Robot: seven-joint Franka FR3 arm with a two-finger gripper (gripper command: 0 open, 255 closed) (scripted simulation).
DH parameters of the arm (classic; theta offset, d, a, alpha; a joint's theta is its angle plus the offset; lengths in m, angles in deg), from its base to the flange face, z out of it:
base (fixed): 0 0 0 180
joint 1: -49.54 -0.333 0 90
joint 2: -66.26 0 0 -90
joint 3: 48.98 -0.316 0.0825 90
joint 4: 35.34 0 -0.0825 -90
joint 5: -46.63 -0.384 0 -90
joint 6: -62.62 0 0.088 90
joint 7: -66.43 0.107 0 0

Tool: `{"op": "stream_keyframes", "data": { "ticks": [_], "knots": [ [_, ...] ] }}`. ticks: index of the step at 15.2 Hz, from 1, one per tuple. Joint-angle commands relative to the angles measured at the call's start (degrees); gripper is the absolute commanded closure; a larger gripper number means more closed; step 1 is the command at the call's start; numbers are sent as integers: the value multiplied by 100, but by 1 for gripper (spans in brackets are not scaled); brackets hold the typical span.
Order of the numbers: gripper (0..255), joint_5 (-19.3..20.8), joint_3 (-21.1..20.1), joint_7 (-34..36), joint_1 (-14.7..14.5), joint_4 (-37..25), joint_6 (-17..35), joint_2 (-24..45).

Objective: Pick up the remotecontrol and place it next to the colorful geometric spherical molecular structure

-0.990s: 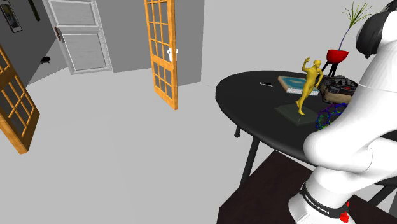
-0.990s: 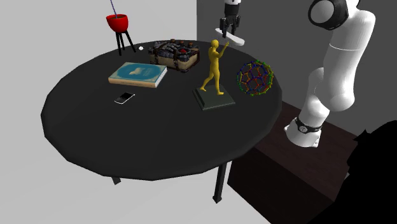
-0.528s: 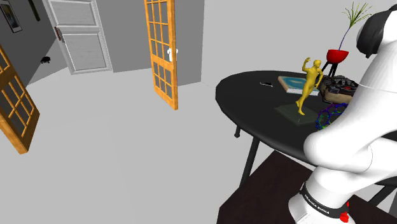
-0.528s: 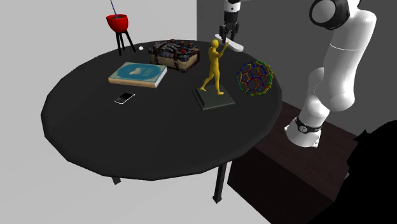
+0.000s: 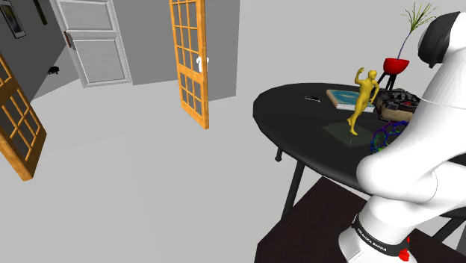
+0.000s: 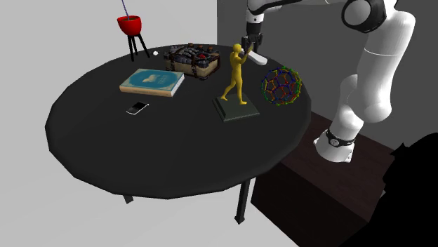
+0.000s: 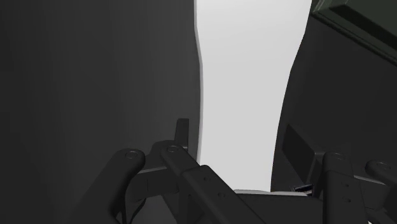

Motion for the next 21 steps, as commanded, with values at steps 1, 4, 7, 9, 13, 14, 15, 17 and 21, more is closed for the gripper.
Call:
{"op": "stream_keyframes", "data": {
  "ticks": [1,4,7,9,13,14,15,17,21],
  "knots": [
    [255,-25,-1,-26,7,126,150,28],
    [255,-64,-8,-55,11,315,370,71],
    [255,-114,-17,-92,19,492,587,129],
    [255,-153,-24,-122,27,603,730,175],
    [255,-249,-43,-190,48,807,1010,283],
    [255,-276,-49,-209,54,855,1080,314],
    [255,-304,-56,-229,61,901,1148,346],
    [255,-365,-71,-272,76,990,1285,414],
    [255,-501,-109,-367,114,1151,1552,565]
  ]
}}
